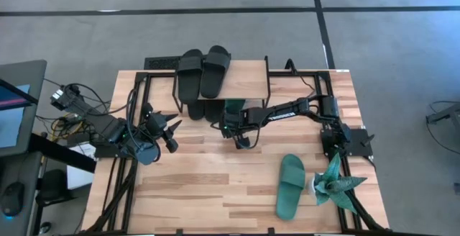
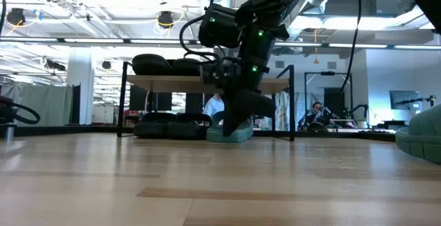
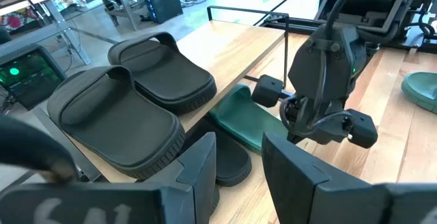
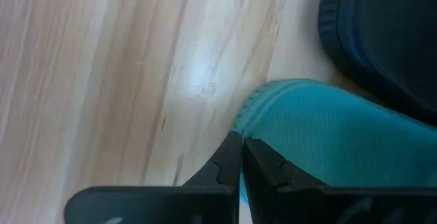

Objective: Pick and place slides into the shelf
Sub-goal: Put the green slipper under the shelf

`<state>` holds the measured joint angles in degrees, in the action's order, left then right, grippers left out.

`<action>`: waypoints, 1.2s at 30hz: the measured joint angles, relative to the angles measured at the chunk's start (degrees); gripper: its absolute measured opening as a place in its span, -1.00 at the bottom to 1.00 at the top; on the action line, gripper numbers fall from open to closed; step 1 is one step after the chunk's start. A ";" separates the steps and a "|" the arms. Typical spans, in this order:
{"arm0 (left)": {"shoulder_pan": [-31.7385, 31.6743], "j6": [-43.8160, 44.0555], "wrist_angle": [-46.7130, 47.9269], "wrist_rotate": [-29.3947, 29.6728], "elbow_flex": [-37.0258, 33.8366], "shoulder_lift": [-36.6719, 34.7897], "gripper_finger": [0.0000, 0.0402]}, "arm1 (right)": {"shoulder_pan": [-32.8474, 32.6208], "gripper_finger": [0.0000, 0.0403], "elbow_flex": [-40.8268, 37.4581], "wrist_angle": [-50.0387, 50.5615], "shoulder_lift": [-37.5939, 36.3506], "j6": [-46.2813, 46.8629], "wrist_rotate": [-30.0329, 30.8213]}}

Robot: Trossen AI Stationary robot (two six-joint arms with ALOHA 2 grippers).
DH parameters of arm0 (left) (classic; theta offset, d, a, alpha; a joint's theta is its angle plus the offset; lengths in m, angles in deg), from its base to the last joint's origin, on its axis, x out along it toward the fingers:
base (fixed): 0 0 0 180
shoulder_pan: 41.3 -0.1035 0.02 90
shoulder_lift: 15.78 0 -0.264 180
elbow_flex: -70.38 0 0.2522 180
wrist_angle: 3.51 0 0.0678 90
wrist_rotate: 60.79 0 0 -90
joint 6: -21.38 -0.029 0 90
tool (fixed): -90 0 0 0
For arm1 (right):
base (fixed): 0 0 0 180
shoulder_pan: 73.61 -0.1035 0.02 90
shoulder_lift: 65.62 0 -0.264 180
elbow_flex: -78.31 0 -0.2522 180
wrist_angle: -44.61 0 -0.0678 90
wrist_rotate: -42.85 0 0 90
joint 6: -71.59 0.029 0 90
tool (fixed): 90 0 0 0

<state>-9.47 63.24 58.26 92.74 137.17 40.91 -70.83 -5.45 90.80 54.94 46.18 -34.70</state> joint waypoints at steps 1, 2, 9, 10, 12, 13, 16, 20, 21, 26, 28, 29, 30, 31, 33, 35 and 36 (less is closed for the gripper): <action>0.00 0.00 -0.02 0.00 0.00 0.00 -0.45 | 0.24 -1.00 0.00 0.11 -0.05 0.39 0.02; 0.00 0.00 -0.09 -0.02 0.00 -0.01 -0.45 | 0.34 -1.00 0.00 0.49 -0.04 0.85 -0.06; 0.00 0.00 -0.11 -0.04 0.00 -0.02 -0.45 | 0.49 -1.00 0.04 4.54 -0.10 4.58 2.39; 0.01 0.00 -0.11 -0.04 0.00 -0.02 -0.45 | 0.49 -1.00 0.04 4.54 -0.07 5.24 2.67; 0.02 0.00 -0.11 -0.04 0.00 0.00 -0.45 | 0.49 -1.00 0.03 4.53 -0.07 6.04 3.20; 0.01 0.00 -0.11 -0.04 0.00 0.00 -0.45 | 0.49 -1.00 0.02 4.51 -0.04 6.05 3.74; 0.02 0.00 -0.11 -0.02 0.00 0.00 -0.45 | 0.46 -1.00 0.20 4.53 0.04 5.45 4.72; 0.01 0.00 -0.11 -0.02 0.00 0.00 -0.45 | 0.49 -1.00 0.69 3.88 0.08 4.26 5.18; 0.01 0.00 -0.11 -0.02 0.00 0.00 -0.45 | 0.51 -1.00 0.91 3.66 0.12 4.04 5.32; 0.00 0.00 -0.11 0.00 0.00 0.00 -0.45 | 0.99 -1.00 1.46 1.81 0.43 2.57 7.62; 0.02 0.00 -0.17 0.00 0.00 0.00 -0.45 | 1.29 -1.00 1.46 1.77 0.45 2.45 8.40; 0.00 0.00 -0.21 0.00 0.00 0.00 -0.45 | 1.47 -1.00 1.46 1.76 0.45 2.47 8.40; 0.00 0.00 -0.30 0.03 0.00 0.00 -0.45 | 1.55 -1.00 1.46 1.73 0.45 2.47 8.39; 0.01 0.00 -0.36 0.02 0.00 0.00 -0.45 | 1.58 -1.00 1.46 1.72 0.45 2.47 8.28; 0.01 0.00 -0.35 0.02 0.00 0.00 -0.45 | 1.47 -1.00 1.49 1.74 0.43 2.47 8.18; 0.00 0.00 -0.35 0.02 0.00 0.00 -0.45 | 1.40 -1.00 1.51 1.74 0.42 2.45 8.11; 0.02 0.00 -0.37 0.02 0.00 0.00 -0.45 | 1.16 -1.00 1.53 1.72 0.41 2.45 7.87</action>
<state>-9.45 63.24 57.89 92.76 137.17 40.91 -69.67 -3.92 92.52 55.34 48.62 -26.83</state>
